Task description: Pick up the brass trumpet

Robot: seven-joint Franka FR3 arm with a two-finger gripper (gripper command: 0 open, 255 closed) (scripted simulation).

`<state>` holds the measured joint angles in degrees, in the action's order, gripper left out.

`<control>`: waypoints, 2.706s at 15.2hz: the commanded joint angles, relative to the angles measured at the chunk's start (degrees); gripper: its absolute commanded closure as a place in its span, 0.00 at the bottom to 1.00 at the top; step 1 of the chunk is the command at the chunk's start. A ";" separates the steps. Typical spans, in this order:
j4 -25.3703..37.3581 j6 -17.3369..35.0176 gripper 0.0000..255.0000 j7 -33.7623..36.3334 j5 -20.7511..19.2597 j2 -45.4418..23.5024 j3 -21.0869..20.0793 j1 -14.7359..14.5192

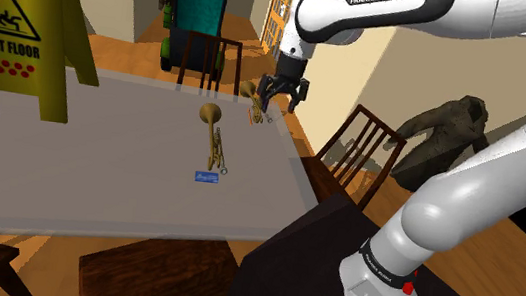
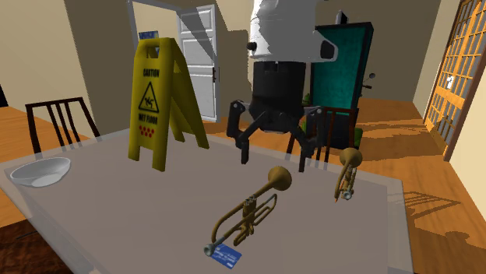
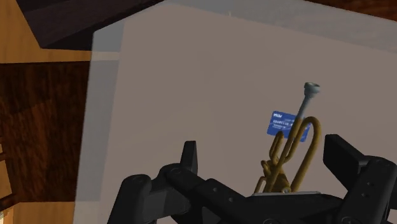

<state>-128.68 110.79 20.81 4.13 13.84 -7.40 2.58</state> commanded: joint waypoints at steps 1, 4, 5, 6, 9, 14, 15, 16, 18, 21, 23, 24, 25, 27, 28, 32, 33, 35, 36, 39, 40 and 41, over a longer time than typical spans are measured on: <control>2.39 1.85 0.00 1.47 -0.34 -4.67 -0.33 0.21; 6.58 3.98 0.00 3.71 -1.00 -11.69 -0.66 0.33; 8.12 4.55 0.00 4.44 -1.25 -14.04 -0.70 0.33; 9.73 5.05 0.00 5.16 -1.50 -16.38 -0.73 0.32; 15.00 6.12 0.00 7.23 -2.25 -23.43 -0.60 0.15; 25.34 6.47 0.00 10.25 -3.25 -35.29 0.05 -0.40; 27.67 6.32 0.00 10.78 -3.40 -37.70 0.22 -0.54; 30.11 6.09 0.00 11.29 -3.52 -40.13 0.40 -0.68; 35.32 5.38 0.00 12.25 -3.69 -45.08 0.79 -0.96; 44.18 3.63 0.00 13.55 -3.81 -52.84 1.37 -1.36; 51.03 1.91 0.00 14.36 -3.80 -58.39 1.75 -1.62; 52.02 1.63 0.00 14.46 -3.80 -59.17 1.81 -1.66; 51.94 2.13 0.00 14.44 -3.81 -59.58 1.83 -1.67; 51.77 3.13 0.00 14.40 -3.85 -60.42 1.87 -1.70; 51.73 3.61 0.00 14.38 -3.87 -60.86 1.89 -1.71; 51.74 5.26 0.00 14.30 -3.95 -62.52 1.96 -1.77; 51.75 5.26 0.00 14.30 -3.95 -62.53 1.96 -1.77; 51.81 5.14 1.00 14.35 -3.94 -62.47 1.95 -1.81; 51.82 5.13 1.00 14.35 -3.94 -62.47 1.95 -1.81; 51.90 5.10 1.00 14.36 -3.95 -62.51 1.95 -1.82; 51.88 5.09 1.00 14.37 -3.94 -62.48 1.94 -1.83; 51.93 5.07 1.00 14.36 -3.95 -62.52 1.95 -1.82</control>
<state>-76.71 115.78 35.17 0.15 -48.61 -5.42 0.77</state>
